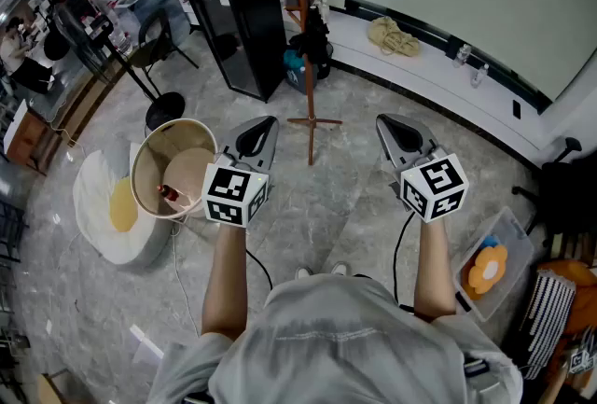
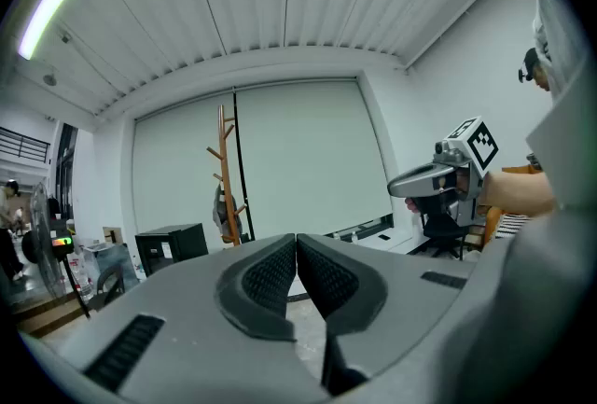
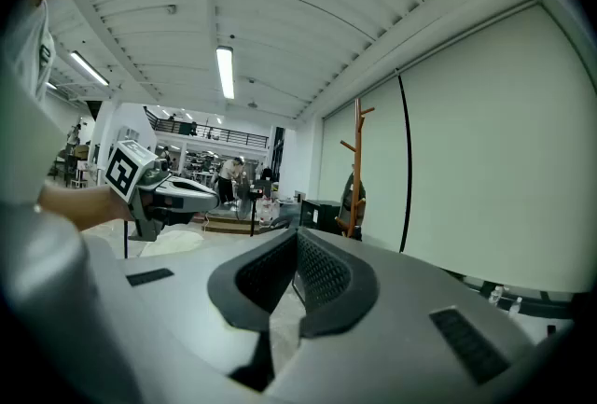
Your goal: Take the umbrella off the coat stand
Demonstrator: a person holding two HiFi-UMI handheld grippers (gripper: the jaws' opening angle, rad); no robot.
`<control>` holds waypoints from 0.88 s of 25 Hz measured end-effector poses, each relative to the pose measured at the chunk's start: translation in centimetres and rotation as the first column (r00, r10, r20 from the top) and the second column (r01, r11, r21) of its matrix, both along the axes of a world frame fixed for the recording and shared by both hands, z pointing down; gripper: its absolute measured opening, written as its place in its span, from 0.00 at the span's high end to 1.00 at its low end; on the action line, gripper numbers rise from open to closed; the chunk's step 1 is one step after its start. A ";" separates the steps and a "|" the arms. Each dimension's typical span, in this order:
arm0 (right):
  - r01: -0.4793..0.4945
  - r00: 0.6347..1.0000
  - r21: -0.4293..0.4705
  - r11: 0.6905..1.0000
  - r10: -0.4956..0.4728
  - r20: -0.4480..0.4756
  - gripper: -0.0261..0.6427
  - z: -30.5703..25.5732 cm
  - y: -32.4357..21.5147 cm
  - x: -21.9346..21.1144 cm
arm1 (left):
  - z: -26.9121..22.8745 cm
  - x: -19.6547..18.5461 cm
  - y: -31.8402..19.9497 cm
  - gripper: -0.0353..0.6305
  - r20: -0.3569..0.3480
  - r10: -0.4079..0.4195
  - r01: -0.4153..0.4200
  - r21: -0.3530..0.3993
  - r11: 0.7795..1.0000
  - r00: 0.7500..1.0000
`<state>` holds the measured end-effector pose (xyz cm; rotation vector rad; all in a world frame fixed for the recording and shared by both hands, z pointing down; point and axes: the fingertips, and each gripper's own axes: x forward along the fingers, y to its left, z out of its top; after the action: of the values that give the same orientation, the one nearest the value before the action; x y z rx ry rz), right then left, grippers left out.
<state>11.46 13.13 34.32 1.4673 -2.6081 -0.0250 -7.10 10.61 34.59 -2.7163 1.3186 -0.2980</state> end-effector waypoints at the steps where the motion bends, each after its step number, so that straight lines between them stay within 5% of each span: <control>1: 0.001 1.000 -0.001 1.000 -0.001 0.001 0.93 0.1 -0.1 0.4 | 0.1 0.4 -0.1 0.92 0.001 -0.001 0.001 -0.001 1.000 1.000; 11: 0.003 0.999 -0.024 1.000 -0.002 0.034 0.93 1.2 -2.9 5.1 | 1.1 4.3 -1.3 0.92 -0.015 -0.018 0.017 -0.030 0.999 1.000; 22: -0.012 0.988 -0.040 0.999 0.018 0.154 0.93 1.4 -7.8 6.6 | 3.4 4.4 -5.6 0.92 0.001 -0.045 0.045 -0.062 0.997 0.999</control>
<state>18.07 5.31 35.69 1.5335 -2.7000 0.1461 -2.70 5.04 37.98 -2.7401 1.3952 -0.3480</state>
